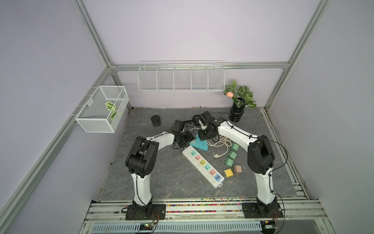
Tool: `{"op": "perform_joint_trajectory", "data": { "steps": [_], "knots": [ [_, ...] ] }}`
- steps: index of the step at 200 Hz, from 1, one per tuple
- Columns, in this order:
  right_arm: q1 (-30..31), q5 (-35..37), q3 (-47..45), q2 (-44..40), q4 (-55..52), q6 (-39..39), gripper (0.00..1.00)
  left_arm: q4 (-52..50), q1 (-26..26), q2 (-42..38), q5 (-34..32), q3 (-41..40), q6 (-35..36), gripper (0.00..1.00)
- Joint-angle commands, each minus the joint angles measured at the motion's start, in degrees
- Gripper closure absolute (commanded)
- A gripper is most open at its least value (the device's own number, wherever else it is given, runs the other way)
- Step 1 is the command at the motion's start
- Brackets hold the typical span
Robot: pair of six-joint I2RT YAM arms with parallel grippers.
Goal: Pull the plug off the socket
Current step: Remove the plug from the socket.
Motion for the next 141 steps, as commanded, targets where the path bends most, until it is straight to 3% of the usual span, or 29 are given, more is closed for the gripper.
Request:
{"op": "perform_joint_trajectory", "data": {
  "steps": [1,39,75,141],
  "knots": [
    [0.18,1.22,-0.16,-6.16,-2.71,-0.73,0.75,-9.98,0.73,3.4,-7.07,-3.8,0.17,0.37],
    [0.01,-0.78,-6.61,-7.95,-1.08,0.11,0.74,-9.23,0.73,2.68,-6.35,-3.82,0.13,0.36],
    [0.42,-7.98,-8.24,-6.72,0.16,1.44,0.75,-6.82,0.59,0.18,-4.62,-4.47,0.88,0.36],
    [1.24,-5.83,-9.16,-5.08,0.27,1.49,0.75,1.7,0.63,-14.69,-0.64,-10.01,6.51,0.34]
  ]
}}
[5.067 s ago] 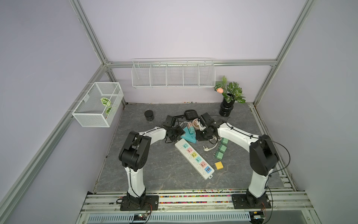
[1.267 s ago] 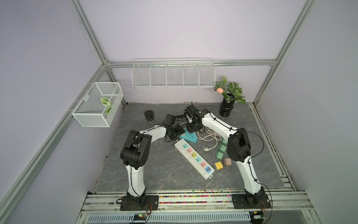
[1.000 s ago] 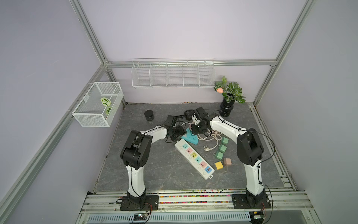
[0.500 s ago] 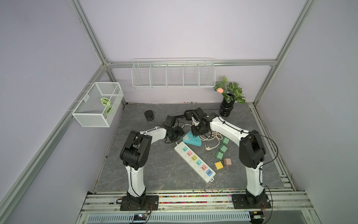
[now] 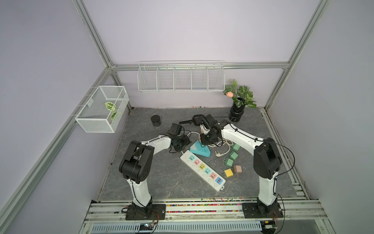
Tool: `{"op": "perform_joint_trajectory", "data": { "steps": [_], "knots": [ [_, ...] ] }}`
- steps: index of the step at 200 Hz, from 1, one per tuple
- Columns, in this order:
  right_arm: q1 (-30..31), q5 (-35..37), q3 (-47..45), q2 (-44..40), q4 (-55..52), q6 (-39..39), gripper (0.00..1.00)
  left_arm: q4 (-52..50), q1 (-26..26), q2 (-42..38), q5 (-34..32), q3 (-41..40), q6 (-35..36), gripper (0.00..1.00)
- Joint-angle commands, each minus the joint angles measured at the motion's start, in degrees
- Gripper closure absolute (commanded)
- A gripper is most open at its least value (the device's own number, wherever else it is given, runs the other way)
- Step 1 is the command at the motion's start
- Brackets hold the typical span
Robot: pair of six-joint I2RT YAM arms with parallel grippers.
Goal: Pull the plug off the socket
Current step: Remove the plug from the socket.
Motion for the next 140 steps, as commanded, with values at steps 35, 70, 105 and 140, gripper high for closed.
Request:
{"op": "perform_joint_trajectory", "data": {
  "steps": [35,70,105,140],
  "knots": [
    [0.34,-1.92,-1.6,1.55,2.47,1.09,0.75,6.56,-1.39,-7.83,5.48,-4.38,2.74,0.37],
    [0.02,-2.84,-2.7,1.59,3.59,1.53,0.75,3.84,-5.65,-4.5,5.28,-1.86,2.84,0.42],
    [-0.06,-3.73,-3.41,1.48,4.43,1.9,0.75,-12.1,-8.44,0.51,-8.06,6.73,7.21,0.42],
    [-0.37,-5.42,-3.86,1.53,6.22,2.68,0.75,-16.66,-8.63,2.8,-11.37,9.91,10.96,0.41]
  ]
}}
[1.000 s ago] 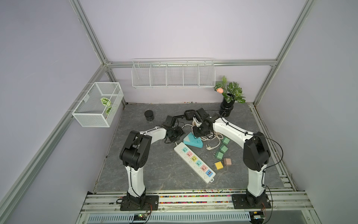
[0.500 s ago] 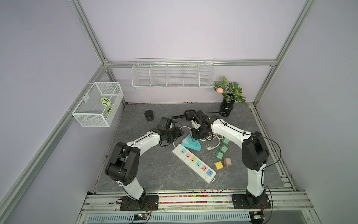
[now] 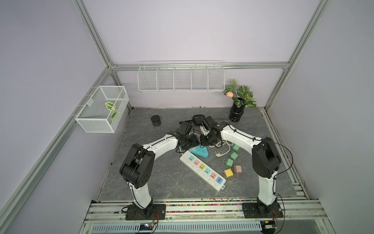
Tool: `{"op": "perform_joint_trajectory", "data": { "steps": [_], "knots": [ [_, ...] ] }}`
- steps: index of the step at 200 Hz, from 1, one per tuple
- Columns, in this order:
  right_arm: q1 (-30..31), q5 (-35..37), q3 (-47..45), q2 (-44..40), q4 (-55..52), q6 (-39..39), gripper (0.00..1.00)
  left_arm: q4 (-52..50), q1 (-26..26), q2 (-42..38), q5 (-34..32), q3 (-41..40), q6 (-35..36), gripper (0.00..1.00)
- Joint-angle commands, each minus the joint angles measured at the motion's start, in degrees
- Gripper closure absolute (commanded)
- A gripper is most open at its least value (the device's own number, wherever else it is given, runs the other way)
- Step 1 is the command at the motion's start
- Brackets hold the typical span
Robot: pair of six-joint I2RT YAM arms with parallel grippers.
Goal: Pull the plug off the socket
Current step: Remove the plug from the socket.
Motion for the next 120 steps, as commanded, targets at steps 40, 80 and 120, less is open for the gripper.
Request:
{"op": "perform_joint_trajectory", "data": {
  "steps": [40,80,120],
  "knots": [
    [-1.03,-6.8,-1.62,0.59,5.65,4.25,0.75,-0.7,-0.32,2.96,2.35,-2.77,-2.4,0.43],
    [-1.2,-9.24,-5.55,-4.27,12.34,6.33,0.75,-4.9,-0.86,5.89,-1.9,-2.45,-3.08,0.47],
    [-0.83,0.91,-4.74,-5.02,3.55,4.93,0.76,-5.92,-0.86,7.93,-3.77,-2.81,-3.57,0.48]
  ]
}}
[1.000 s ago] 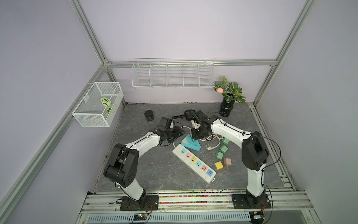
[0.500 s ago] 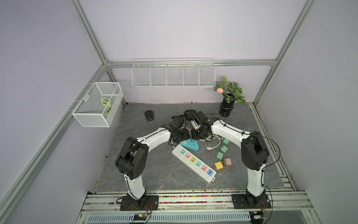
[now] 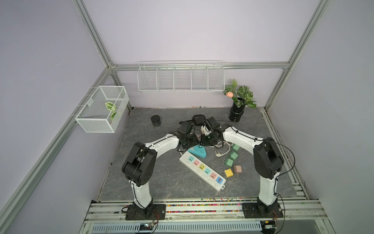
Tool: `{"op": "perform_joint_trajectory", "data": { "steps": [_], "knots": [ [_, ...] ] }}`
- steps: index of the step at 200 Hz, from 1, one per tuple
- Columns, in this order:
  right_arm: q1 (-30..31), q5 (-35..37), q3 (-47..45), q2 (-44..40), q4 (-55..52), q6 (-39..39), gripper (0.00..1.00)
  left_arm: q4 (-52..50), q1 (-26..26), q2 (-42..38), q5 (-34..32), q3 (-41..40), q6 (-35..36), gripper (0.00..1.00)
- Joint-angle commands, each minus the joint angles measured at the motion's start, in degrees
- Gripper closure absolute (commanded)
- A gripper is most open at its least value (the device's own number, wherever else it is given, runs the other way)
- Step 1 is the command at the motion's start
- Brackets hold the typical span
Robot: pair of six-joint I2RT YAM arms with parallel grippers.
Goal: Pull the plug off the socket
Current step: Remove the plug from the socket, then place the plug at the center of the board.
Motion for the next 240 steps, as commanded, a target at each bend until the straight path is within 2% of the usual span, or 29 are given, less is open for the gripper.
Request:
{"op": "perform_joint_trajectory", "data": {
  "steps": [1,21,48,55,61,80,100,149,200,240],
  "knots": [
    [0.58,5.6,0.02,-3.24,-3.03,0.36,0.76,-8.69,-0.55,6.09,-3.35,-2.65,-0.72,0.47],
    [2.28,10.59,-1.51,-4.74,-3.55,-2.59,0.76,-8.85,-0.6,6.47,-3.52,-2.48,-0.71,0.48],
    [4.93,12.77,-3.61,-6.37,-1.29,-5.2,0.76,-9.3,-0.56,6.47,-4.08,-1.74,-0.59,0.48],
    [5.25,12.73,-4.01,-6.7,-0.32,-5.02,0.76,-9.55,-0.55,6.54,-4.1,-1.39,-0.58,0.48],
    [5.26,12.44,-4.14,-6.8,0.22,-4.58,0.76,-9.55,-0.48,6.57,-3.94,-1.27,-0.59,0.53],
    [4.58,12.7,-1.95,-4.77,-0.95,-1.07,0.76,-9.57,-0.5,6.51,-3.86,-0.93,-0.58,0.54],
    [2.61,9.39,-0.2,-3.19,-0.8,0.64,0.76,-10.0,-0.48,6.31,-3.88,-0.55,-0.59,0.54],
    [2.09,8.84,-3.08,-10.24,-0.52,-0.6,0.76,-10.69,-0.37,5.29,-3.99,0.12,-0.08,0.55],
    [-2.85,6.86,-19.43,-27.6,2.61,1.58,0.75,-4.08,-0.38,-2.99,1.17,2.51,3.79,0.51],
    [-14.78,0.04,-40.68,-46.27,12.98,12.53,0.75,2.63,-0.37,-11.7,2.24,-0.38,6.18,0.45]
  ]
}}
